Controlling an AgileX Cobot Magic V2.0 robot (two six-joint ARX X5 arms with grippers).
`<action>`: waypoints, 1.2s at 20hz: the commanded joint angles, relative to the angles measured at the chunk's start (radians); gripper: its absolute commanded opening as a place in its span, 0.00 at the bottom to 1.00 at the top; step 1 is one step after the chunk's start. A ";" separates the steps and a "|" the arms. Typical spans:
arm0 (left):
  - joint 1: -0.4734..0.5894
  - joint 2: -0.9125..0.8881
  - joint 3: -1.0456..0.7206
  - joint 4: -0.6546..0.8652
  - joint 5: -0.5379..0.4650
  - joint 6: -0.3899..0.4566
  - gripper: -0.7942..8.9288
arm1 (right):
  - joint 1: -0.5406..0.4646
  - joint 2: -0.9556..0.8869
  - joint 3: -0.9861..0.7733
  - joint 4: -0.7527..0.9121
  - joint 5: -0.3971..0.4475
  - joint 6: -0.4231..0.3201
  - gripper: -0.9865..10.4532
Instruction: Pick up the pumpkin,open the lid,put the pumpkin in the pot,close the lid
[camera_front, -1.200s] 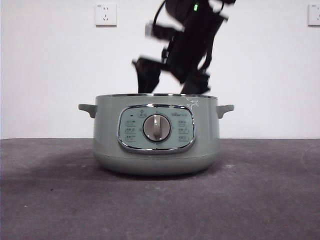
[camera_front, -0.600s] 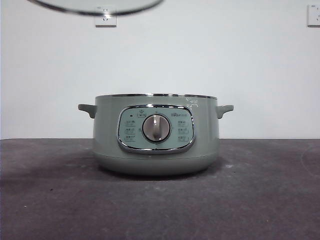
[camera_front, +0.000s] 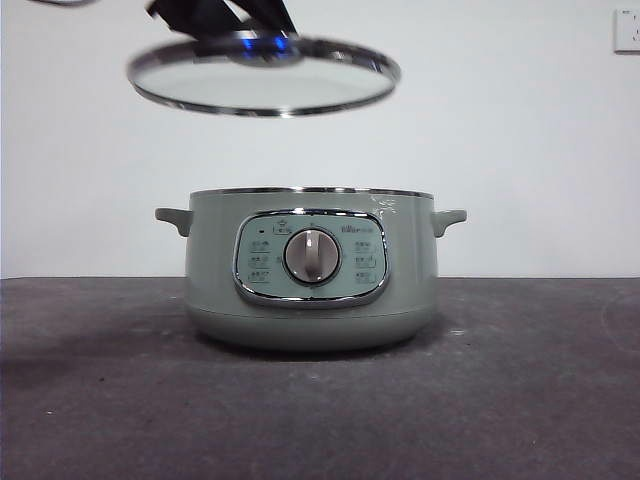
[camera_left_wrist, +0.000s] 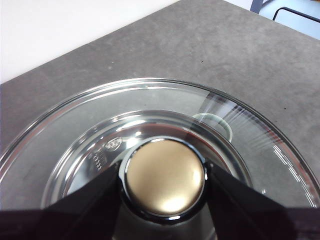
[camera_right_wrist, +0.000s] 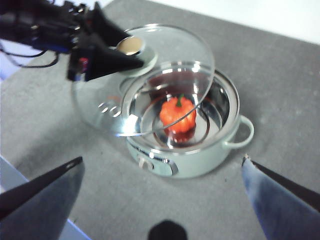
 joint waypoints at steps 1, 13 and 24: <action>-0.010 0.031 0.019 0.087 0.007 0.003 0.07 | 0.002 -0.011 0.003 -0.016 -0.004 0.012 0.63; -0.022 0.228 0.019 0.217 0.007 0.002 0.07 | 0.002 -0.049 0.003 -0.050 0.005 0.012 0.63; -0.033 0.245 0.019 0.193 -0.029 0.002 0.07 | 0.002 -0.047 0.003 -0.050 0.007 0.008 0.63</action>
